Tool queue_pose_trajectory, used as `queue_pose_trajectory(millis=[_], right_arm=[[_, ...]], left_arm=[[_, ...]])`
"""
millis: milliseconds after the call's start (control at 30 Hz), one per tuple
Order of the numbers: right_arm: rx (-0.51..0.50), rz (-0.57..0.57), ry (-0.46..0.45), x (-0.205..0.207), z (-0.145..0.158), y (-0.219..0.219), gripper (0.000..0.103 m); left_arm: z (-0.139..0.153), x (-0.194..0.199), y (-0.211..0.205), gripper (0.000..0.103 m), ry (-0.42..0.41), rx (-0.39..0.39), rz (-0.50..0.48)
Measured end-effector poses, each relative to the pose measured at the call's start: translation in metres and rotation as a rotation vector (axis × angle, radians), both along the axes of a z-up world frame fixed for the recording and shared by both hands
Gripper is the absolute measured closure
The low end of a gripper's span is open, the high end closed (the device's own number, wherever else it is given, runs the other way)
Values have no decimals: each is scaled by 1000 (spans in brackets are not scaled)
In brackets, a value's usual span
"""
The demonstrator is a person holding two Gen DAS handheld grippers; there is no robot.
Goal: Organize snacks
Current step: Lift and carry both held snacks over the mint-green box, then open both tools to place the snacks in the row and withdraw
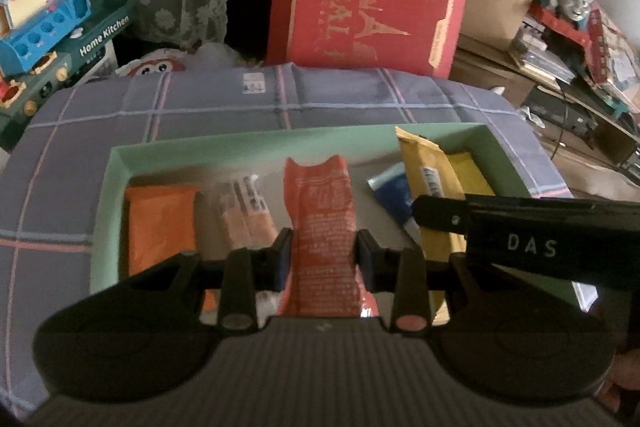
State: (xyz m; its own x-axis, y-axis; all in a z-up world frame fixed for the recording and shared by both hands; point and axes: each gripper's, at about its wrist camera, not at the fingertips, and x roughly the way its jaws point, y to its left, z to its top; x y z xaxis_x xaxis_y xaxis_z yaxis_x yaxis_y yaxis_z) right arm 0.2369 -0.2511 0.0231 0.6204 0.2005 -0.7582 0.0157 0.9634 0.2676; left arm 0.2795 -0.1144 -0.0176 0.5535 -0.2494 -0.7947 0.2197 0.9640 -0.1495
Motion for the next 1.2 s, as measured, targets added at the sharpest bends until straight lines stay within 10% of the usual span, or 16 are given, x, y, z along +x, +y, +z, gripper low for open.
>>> queue_pose_trajectory(millis=[133,300,600,1200], right_arm=[[27,-6,18,20,-9,-3,65],[60,-49,-32,21,-4,-10,18],[52,-76,-33,-7,8,-11,0],[87,-48,10,-127,27,2,0]], left_arm=[[-7,16,0,66,-19,23,14],[-2,15,6,13,-86,68,52],[5,-8,19,0,-56,100,88],[16,-139,44,0,-8,97,74]])
